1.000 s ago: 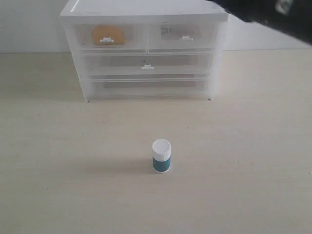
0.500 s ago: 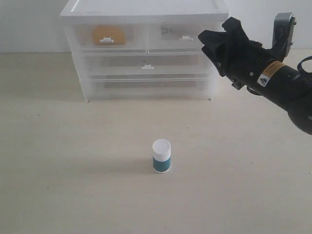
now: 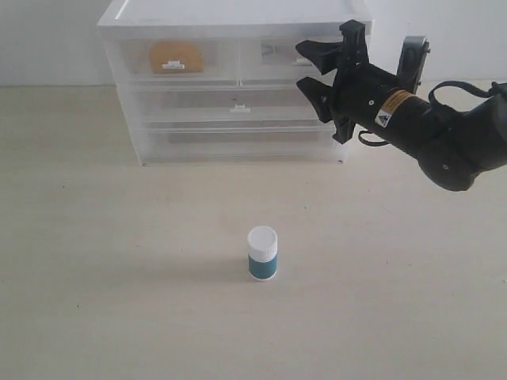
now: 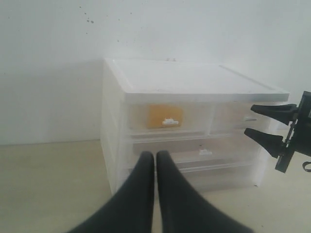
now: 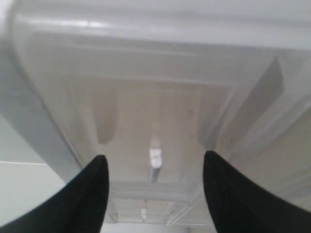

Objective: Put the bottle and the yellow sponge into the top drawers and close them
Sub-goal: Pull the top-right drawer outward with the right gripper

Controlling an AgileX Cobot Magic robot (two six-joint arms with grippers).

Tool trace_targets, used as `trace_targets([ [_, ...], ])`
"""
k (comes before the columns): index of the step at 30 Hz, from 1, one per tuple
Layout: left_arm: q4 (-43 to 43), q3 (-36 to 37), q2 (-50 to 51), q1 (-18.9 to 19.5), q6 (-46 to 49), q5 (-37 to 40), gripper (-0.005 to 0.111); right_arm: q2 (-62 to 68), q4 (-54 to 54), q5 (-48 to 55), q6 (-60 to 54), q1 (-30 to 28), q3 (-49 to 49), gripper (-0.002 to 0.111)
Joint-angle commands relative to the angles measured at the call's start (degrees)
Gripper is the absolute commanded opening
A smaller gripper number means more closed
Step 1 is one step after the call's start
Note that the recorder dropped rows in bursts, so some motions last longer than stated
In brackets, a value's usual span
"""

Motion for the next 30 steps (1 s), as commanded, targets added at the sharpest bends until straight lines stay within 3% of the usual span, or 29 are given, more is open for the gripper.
trace_targets([
  [1, -0.12, 0.18, -0.23, -0.21, 0.14, 0.24, 0.004, 0.62, 1.16, -1.38, -1.06, -0.02, -1.3, 0.039],
  [5, -0.12, 0.18, -0.23, -0.21, 0.14, 0.24, 0.004, 0.62, -0.04, -1.84, -1.3, -0.13, -1.3, 0.0],
  [10, -0.12, 0.18, -0.23, -0.21, 0.43, 0.67, 0.004, 0.62, -5.61, -8.89, -3.91, -0.13, 0.79, 0.0],
  [15, -0.12, 0.18, -0.23, -0.21, 0.66, 0.67, 0.004, -5.03, -1.6, -8.89, -14.33, -0.13, 15.31, 0.0],
  [20, -0.12, 0.18, -0.23, -0.21, 0.66, 0.67, 0.004, -14.35, -10.11, -8.89, -22.9, -0.13, 27.75, 0.0],
  [26, -0.12, 0.18, -0.23, -0.21, 0.66, 0.67, 0.004, -19.27, -14.3, -8.89, -26.32, -0.13, 32.69, 0.0],
  [30, -0.12, 0.18, -0.23, -0.21, 0.66, 0.67, 0.004, -19.37, -15.63, -5.88, -25.8, -0.02, 32.58, 0.018],
])
